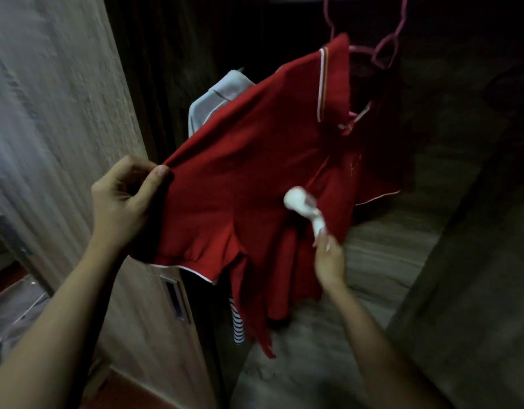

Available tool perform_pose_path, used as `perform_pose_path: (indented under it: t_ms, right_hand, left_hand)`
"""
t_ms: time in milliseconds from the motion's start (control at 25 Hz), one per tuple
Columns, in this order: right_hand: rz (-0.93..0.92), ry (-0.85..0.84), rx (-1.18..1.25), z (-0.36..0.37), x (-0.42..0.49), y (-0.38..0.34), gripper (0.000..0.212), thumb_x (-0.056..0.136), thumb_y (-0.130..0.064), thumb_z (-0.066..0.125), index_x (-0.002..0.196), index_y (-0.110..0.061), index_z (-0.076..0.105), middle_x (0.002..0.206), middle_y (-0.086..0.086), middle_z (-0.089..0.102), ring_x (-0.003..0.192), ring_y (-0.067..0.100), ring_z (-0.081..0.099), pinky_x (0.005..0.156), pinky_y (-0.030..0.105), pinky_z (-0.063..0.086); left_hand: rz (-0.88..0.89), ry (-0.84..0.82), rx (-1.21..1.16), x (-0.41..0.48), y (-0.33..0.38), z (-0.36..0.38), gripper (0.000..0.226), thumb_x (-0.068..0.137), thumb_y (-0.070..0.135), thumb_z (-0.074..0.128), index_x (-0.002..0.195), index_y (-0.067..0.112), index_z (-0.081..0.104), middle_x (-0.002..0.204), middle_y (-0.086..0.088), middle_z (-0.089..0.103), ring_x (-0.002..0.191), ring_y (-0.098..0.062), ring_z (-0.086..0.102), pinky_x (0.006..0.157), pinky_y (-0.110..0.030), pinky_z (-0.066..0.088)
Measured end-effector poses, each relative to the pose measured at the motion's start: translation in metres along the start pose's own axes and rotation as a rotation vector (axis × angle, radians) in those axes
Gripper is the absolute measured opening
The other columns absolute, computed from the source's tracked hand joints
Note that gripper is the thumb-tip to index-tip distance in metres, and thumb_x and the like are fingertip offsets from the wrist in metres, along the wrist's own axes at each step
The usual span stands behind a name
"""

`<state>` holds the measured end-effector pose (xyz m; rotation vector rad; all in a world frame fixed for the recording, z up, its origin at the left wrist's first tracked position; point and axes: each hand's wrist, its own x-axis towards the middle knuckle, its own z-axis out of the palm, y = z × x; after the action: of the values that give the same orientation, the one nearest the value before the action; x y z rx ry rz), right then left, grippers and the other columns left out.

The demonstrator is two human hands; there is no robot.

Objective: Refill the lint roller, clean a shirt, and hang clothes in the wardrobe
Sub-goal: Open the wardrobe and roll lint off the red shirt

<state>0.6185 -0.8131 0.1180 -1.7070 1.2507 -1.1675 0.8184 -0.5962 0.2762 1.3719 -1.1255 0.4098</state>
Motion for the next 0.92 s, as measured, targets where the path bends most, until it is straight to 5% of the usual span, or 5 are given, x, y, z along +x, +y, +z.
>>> perform_pose_path:
  t_ms: [240,400,560,720,920]
  right_hand:
    - [-0.044,0.244,0.037,-0.053,0.098,-0.047,0.051,0.101,-0.032,0.026,0.095,0.005,0.062,0.102,0.029,0.063,0.097,0.036,0.059,0.077,0.034,0.038]
    - [0.026,0.009,-0.025,-0.001,0.041,0.016,0.051,0.1,-0.035,0.029,0.087,0.003,0.061,0.099,0.032,0.063,0.093,0.039,0.06,0.076,0.036,0.041]
    - [0.139,-0.2,-0.01,0.018,-0.024,0.06,0.042,0.099,-0.031,0.032,0.064,-0.017,0.05,0.077,0.014,0.06,0.086,0.034,0.061,0.069,0.028,0.032]
    - [0.066,0.06,-0.028,-0.011,0.047,0.018,0.049,0.101,-0.029,0.028,0.089,0.004,0.063,0.095,0.029,0.064,0.094,0.039,0.06,0.074,0.034,0.039]
    - [-0.042,0.222,0.058,-0.05,0.13,-0.042,0.054,0.101,-0.033,0.023,0.096,0.005,0.061,0.103,0.028,0.063,0.098,0.037,0.059,0.08,0.036,0.04]
  left_hand:
    - [-0.017,0.006,-0.004,0.0,-0.004,-0.001,0.021,0.089,0.018,0.063,0.076,0.034,0.057,0.069,0.029,0.063,0.062,0.012,0.052,0.061,-0.01,0.042]
    - [-0.013,0.007,0.013,0.001,-0.004,-0.003,0.022,0.088,0.015,0.064,0.075,0.032,0.057,0.068,0.028,0.062,0.06,0.011,0.051,0.058,-0.008,0.04]
    - [-0.01,0.002,0.03,0.0,-0.003,-0.003,0.024,0.087,0.012,0.064,0.074,0.031,0.056,0.066,0.029,0.061,0.057,0.012,0.05,0.057,-0.005,0.037]
    - [-0.027,0.012,0.032,0.0,-0.002,-0.001,0.023,0.088,0.013,0.063,0.075,0.031,0.056,0.067,0.029,0.062,0.06,0.012,0.052,0.058,-0.006,0.039]
    - [-0.034,0.045,0.041,-0.002,-0.002,0.002,0.023,0.089,0.014,0.063,0.076,0.032,0.057,0.069,0.029,0.063,0.062,0.011,0.053,0.06,-0.007,0.042]
